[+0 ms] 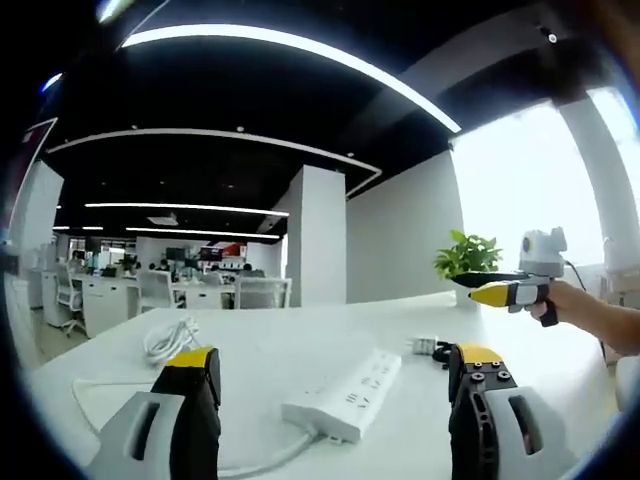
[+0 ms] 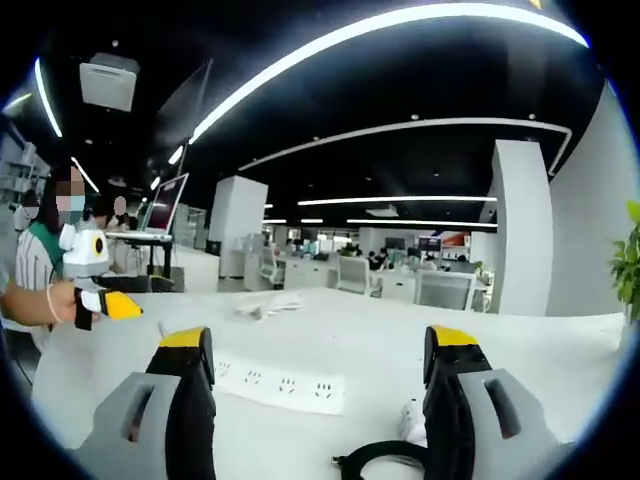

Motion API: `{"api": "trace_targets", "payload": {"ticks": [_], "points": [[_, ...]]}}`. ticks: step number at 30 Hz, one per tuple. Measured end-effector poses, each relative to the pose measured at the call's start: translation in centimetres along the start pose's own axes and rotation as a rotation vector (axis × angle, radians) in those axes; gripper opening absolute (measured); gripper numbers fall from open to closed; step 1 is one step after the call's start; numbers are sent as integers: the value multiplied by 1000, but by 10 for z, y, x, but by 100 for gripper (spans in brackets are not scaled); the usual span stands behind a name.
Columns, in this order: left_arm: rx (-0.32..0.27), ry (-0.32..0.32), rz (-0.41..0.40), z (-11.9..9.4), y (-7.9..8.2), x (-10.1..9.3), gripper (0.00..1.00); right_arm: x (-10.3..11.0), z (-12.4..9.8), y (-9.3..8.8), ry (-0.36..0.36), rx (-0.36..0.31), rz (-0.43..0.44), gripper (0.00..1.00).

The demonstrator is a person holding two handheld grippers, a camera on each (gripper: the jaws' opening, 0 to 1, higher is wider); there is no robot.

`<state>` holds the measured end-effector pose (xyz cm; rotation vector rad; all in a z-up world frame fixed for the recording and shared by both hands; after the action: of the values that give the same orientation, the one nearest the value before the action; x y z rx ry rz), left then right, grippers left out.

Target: Straighten the power strip on the desk, plug the charger into it

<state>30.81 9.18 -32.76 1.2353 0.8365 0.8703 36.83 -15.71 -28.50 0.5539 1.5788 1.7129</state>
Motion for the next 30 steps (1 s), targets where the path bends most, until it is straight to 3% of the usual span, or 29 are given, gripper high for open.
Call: {"api": "trace_targets", "payload": {"ticks": [10,18,25,30], "points": [[1,36,6,8,-8,4,96,-12,15,-9,62,-40,-5,84],[-22,86,-44,14,-19,7,94,-17,28,-31,121,-37,9,84],[-19,135,-29,19,-34,10,94,-29,37,-50,157,-42,5,84],[-20,147,-5,21,-40,8,93,-32,38,-60,207,-56,26,77]]}}
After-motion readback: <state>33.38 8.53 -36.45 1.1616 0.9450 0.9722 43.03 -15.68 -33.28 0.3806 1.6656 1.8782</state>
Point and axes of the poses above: the point that each gripper's makers call its tool centre point, and the gripper's own axes: z roughly forward along the fingers, x roughly to its left, y roughly out of its top, the point moved 3 cm from there along -z, roughly backward along the fingers, and after that the axes turned 4 degrees about -x, right-handed, at the moved point
